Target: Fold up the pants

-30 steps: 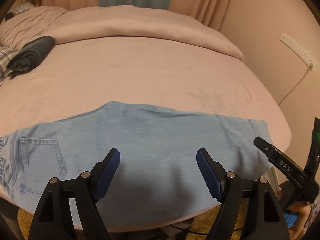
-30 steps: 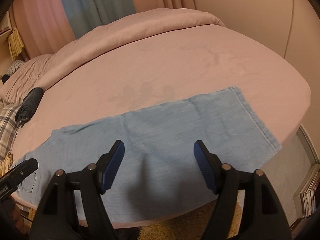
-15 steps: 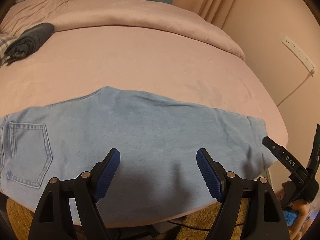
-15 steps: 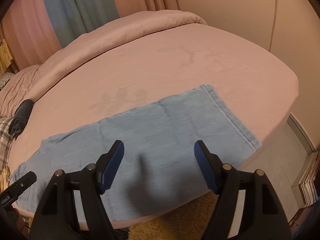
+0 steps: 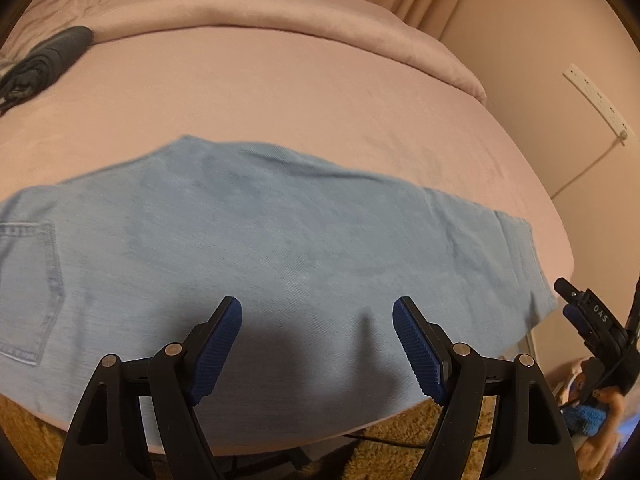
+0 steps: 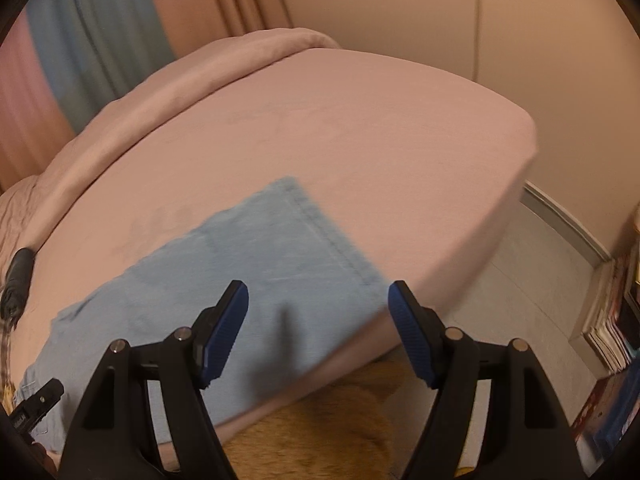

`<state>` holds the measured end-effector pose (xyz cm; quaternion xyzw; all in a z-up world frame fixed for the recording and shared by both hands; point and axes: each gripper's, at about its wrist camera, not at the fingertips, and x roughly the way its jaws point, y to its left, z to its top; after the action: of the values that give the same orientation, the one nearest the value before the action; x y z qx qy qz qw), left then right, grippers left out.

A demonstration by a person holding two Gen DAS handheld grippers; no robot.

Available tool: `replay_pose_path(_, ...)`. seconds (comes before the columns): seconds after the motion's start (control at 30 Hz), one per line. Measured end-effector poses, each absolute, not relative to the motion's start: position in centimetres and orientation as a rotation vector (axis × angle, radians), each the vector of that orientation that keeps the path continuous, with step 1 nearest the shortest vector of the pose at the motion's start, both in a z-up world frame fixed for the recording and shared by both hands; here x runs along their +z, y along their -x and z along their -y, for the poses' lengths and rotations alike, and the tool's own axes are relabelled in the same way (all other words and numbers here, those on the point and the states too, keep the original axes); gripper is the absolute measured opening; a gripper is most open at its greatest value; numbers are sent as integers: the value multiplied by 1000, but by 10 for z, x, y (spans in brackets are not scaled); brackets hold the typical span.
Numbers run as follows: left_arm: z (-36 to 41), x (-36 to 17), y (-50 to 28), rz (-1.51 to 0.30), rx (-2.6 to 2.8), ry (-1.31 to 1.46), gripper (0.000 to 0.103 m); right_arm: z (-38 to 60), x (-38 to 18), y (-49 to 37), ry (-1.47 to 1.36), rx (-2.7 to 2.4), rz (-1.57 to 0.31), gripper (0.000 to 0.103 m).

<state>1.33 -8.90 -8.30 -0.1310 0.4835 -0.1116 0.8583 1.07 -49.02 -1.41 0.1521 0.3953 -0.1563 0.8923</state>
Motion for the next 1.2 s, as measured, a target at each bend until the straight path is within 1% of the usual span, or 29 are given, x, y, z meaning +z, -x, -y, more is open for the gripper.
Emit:
replay_pose_path(0.03, 92, -85, -14, -1020, -244, 273, 72, 495, -16, -9, -325, -328, -822, 72)
replay_pose_path(0.07, 95, -87, -14, -1027, -252, 262, 64, 498, -19, -8, -337, -325, -823, 72)
replay_pose_path(0.1, 98, -90, -14, -1034, -255, 248, 60, 500, -21, -7, -351, -316, -825, 72)
replay_pose_path(0.13, 101, -91, -14, -1036, -252, 231, 58, 502, -24, -7, -368, -303, -829, 72)
replay_pose_path(0.23, 106, -93, -12, -1023, -240, 192, 57, 504, -35, -7, -406, -277, -848, 72)
replay_pose_path(0.3, 105, -95, -12, -1024, -238, 186, 57, 503, -40, -8, -420, -254, -848, 67)
replay_pose_path(0.37, 104, -96, -13, -1027, -238, 190, 57, 503, -45, -10, -435, -236, -847, 65)
replay_pose_path(0.43, 102, -97, -12, -1027, -238, 189, 57, 501, -49, -13, -431, -232, -843, 59)
replay_pose_path(0.47, 102, -97, -12, -1026, -238, 187, 57, 501, -52, -13, -438, -227, -850, 52)
replay_pose_path(0.63, 103, -99, -11, -1022, -239, 168, 57, 506, -63, -13, -478, -211, -818, 52)
replay_pose_path(0.67, 104, -99, -12, -1022, -240, 168, 57, 509, -64, -11, -499, -210, -787, 46)
replay_pose_path(0.7, 104, -98, -12, -1020, -244, 168, 57, 510, -65, -10, -507, -217, -770, 32)
replay_pose_path(0.77, 103, -98, -13, -1020, -248, 168, 57, 509, -61, -7, -502, -200, -746, 12)
replay_pose_path(0.83, 99, -97, -14, -1023, -259, 180, 57, 503, -53, -5, -501, -172, -719, 12)
replay_pose_path(1.03, 86, -78, -21, -1006, -377, 305, 57, 450, -2, 1, -350, -20, -620, 11)
replay_pose_path(1.1, 83, -66, -24, -977, -409, 336, 57, 425, 9, 3, -307, 67, -606, 11)
replay_pose_path(1.2, 79, -53, -31, -947, -461, 384, 57, 386, 9, 2, -254, 198, -630, 11)
